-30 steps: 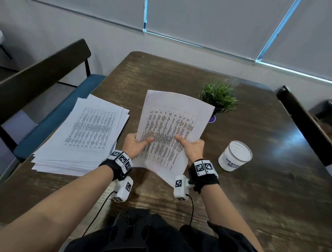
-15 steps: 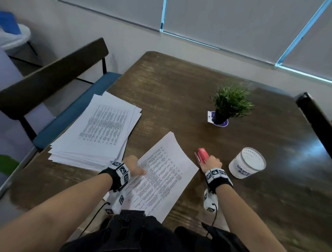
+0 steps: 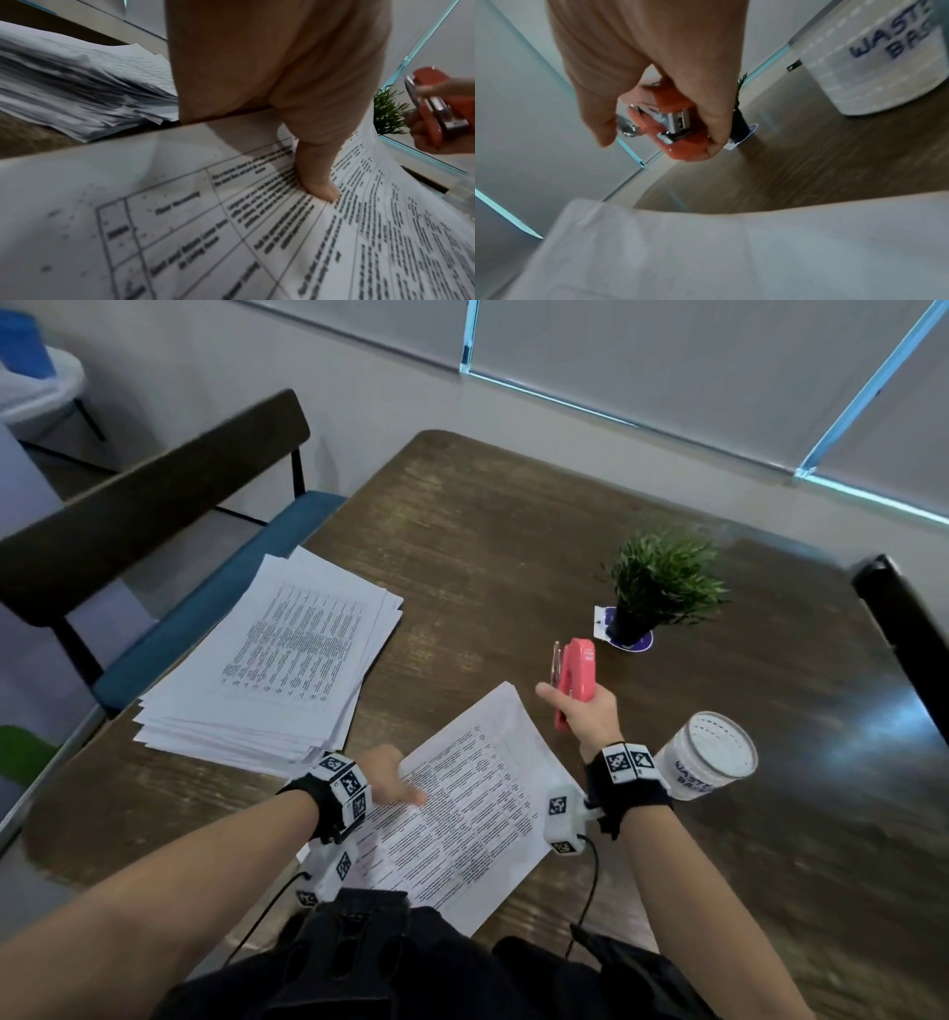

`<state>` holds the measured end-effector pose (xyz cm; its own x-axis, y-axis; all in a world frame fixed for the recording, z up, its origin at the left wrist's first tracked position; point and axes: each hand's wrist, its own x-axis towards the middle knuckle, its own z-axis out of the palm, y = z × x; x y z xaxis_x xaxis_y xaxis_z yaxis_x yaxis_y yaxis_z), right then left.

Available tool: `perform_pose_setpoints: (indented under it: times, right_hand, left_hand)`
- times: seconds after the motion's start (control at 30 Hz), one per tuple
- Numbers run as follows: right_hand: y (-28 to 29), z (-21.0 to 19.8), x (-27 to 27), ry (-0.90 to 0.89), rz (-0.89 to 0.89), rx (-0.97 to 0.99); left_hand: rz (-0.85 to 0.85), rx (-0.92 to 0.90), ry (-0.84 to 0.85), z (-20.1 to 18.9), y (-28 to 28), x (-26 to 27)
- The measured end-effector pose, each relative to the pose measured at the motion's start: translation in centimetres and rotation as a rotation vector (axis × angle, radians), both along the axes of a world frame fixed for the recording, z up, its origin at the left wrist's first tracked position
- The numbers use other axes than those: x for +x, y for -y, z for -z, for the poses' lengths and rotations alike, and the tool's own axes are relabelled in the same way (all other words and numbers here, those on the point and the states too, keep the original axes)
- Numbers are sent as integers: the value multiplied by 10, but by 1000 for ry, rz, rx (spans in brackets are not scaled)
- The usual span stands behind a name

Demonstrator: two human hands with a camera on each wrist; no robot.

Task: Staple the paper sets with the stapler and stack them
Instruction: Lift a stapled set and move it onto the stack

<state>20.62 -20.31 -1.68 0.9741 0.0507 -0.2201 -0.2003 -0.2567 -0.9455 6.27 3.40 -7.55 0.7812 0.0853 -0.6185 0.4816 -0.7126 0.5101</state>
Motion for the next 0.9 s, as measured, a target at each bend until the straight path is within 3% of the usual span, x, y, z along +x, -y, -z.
perform_pose_setpoints:
  times: [0.17, 0.43, 0.57, 0.7, 0.9]
  right_hand:
    - [-20, -3, -4, -34, -190, 0]
    - [-24, -9, -6, -54, -167, -82]
    - [-25, -12, -6, -52, -170, -90]
    - [-28, -16, -10, -46, -195, -102]
    - [-30, -25, -16, -31, -204, -77]
  left_hand:
    - [28, -79, 50, -2, 2, 4]
    - [-6, -82, 111, -3, -1, 4]
    - [-15, -61, 307, -14, 18, 20]
    - [-152, -176, 506, -35, 47, 42]
    - [-304, -154, 612, -42, 68, 54]
